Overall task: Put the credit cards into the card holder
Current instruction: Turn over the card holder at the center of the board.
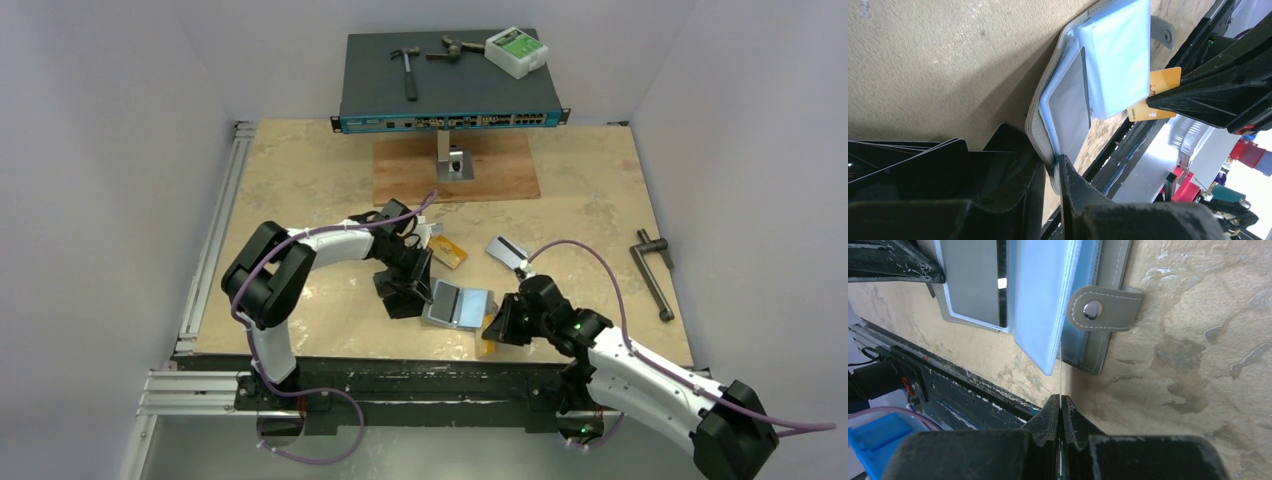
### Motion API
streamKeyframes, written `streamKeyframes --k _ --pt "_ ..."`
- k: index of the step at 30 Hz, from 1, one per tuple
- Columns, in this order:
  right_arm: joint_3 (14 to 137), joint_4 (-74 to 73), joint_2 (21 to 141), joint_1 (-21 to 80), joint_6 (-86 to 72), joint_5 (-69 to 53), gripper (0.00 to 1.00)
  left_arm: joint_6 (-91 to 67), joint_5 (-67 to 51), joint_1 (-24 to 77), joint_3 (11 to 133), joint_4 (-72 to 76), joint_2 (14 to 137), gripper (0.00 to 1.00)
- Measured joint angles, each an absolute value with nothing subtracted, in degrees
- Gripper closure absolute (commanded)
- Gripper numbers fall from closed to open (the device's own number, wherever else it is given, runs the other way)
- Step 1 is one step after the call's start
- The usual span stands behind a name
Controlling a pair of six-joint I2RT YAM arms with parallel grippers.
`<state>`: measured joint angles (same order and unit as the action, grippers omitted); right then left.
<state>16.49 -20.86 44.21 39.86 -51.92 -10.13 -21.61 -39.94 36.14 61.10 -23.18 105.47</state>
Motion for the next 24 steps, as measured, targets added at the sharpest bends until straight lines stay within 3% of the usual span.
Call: streamKeyframes --k 12,24 --pt "17.9 -14.6 43.6 39.9 -51.4 -10.1 1.00 -20.8 -39.6 36.1 62.0 -24.5 105.0 0.66" --pt "20.0 -4.1 55.2 39.9 -49.4 -11.3 1.00 -23.6 -44.2 34.3 61.9 -20.8 103.7 0.58"
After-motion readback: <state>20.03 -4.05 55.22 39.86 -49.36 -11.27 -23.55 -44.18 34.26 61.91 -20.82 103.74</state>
